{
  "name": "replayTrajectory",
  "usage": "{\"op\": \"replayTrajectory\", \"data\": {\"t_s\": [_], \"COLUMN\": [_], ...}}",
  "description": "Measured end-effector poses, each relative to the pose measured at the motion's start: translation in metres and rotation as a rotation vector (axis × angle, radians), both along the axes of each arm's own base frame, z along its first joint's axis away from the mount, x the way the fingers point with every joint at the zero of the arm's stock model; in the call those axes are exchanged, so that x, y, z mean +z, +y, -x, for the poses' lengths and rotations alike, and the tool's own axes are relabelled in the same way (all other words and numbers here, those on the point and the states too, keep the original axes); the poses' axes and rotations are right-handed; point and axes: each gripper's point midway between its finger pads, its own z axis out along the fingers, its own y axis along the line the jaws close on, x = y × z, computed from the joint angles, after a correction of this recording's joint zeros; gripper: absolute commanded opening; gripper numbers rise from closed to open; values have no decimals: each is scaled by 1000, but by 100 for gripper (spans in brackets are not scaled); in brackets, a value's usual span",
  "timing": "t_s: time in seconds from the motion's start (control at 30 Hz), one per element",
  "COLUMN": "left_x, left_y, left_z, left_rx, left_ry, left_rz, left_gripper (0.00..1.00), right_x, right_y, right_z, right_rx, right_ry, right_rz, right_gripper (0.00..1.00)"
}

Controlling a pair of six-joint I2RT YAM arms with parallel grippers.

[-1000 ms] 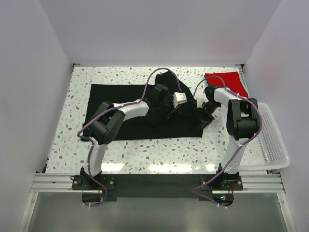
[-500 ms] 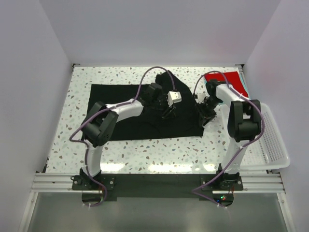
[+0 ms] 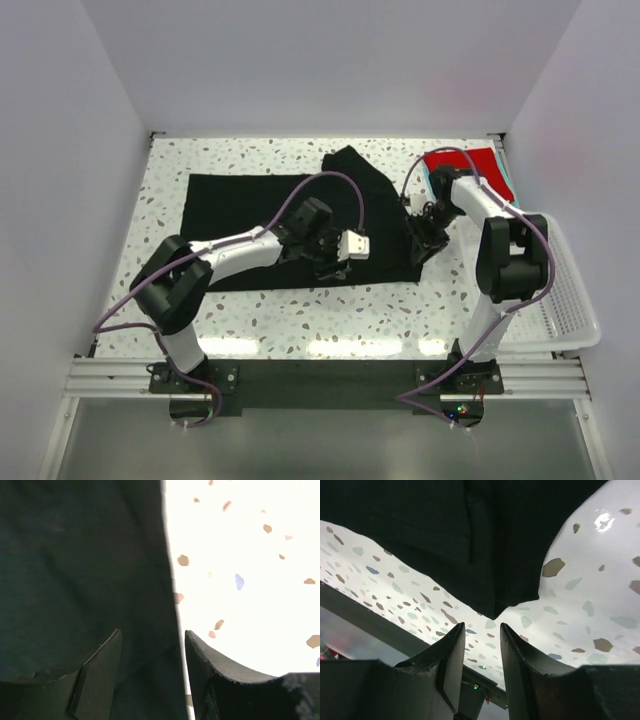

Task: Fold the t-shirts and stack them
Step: Fold the tshirt

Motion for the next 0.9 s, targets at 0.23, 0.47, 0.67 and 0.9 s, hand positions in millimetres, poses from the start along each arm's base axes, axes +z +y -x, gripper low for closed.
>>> {"op": "replayTrajectory", "data": {"t_s": [0.23, 0.47, 0.67, 0.9], "left_x": [-25, -39, -50, -45], "left_y": [-6, -5, 2, 2], "left_z": [29, 21, 12, 8], "left_rx": [-85, -77, -68, -81], "left_ry": [-101, -201, -237, -268], "left_rz": [-126, -204, -258, -254], "left_gripper": [59, 56, 33, 17], "right_x": [-31, -44, -46, -49], "right_y": [-1, -5, -7, -11], "right_z": [17, 19, 19, 21], "right_rx": [-1, 0, 1, 2], "right_ry": [91, 107, 104, 107], "right_rz": [5, 27, 41, 66], "right_gripper": [37, 36, 29, 19]}}
